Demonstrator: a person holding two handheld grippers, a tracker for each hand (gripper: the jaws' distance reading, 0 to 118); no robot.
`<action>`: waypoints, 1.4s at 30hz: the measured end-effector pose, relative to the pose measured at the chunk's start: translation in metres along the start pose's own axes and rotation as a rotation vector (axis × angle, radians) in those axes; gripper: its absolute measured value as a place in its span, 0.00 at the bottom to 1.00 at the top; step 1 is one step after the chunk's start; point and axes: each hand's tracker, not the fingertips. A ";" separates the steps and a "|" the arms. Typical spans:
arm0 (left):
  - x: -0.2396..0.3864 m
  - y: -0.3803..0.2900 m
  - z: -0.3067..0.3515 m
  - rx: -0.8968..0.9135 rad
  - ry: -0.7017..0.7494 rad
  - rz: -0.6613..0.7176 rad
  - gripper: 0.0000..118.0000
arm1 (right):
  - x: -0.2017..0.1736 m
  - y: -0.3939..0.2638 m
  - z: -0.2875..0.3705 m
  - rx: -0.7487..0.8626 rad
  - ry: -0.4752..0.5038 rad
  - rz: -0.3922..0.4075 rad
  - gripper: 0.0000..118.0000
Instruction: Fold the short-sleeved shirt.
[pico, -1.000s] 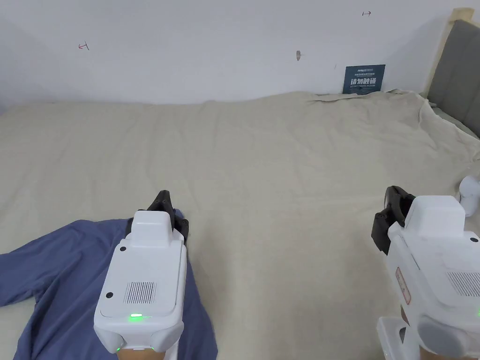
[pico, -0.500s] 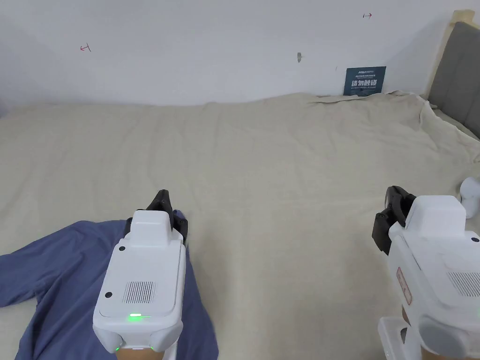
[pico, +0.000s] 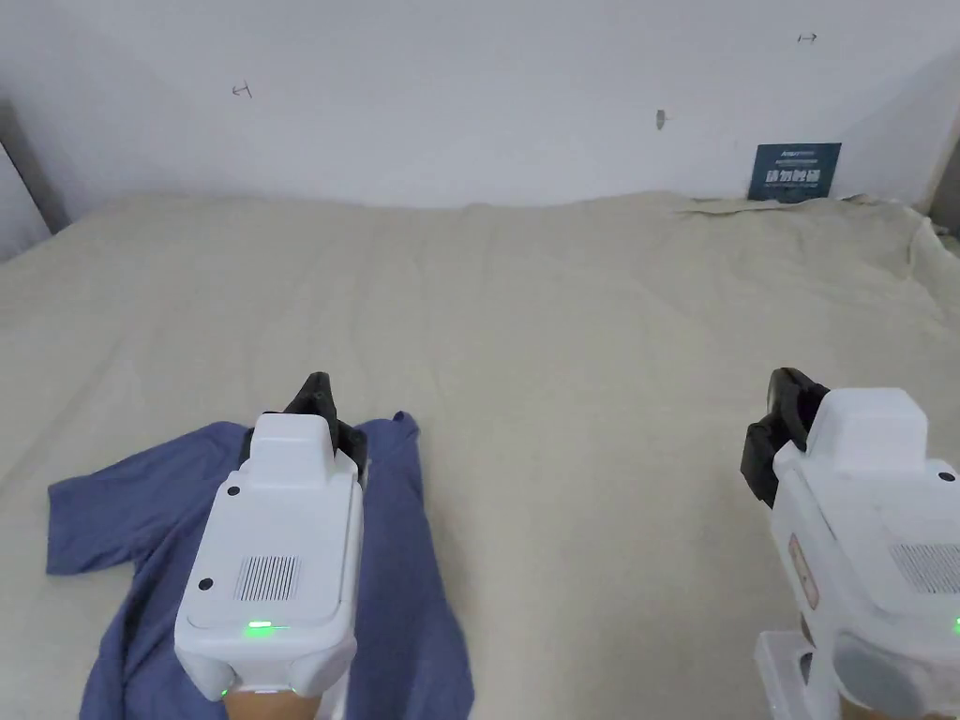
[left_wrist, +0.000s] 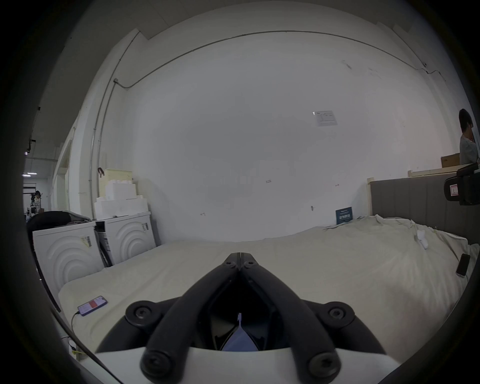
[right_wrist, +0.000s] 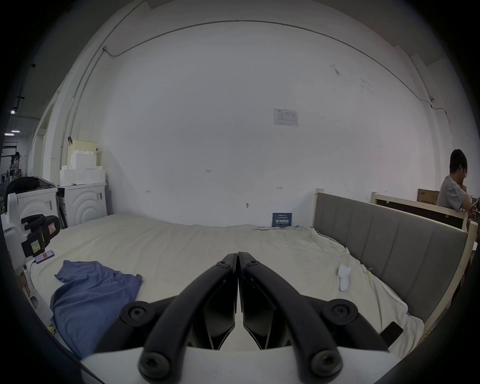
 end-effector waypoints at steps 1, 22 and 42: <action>-0.006 0.000 0.002 -0.001 0.017 -0.004 0.00 | -0.006 0.001 -0.002 0.003 0.016 0.000 0.01; -0.154 -0.015 0.059 -0.074 0.348 -0.008 0.00 | -0.140 0.008 -0.019 0.012 0.331 0.010 0.01; -0.164 -0.022 0.045 -0.109 0.335 0.020 0.00 | -0.142 0.006 -0.033 -0.001 0.334 0.020 0.01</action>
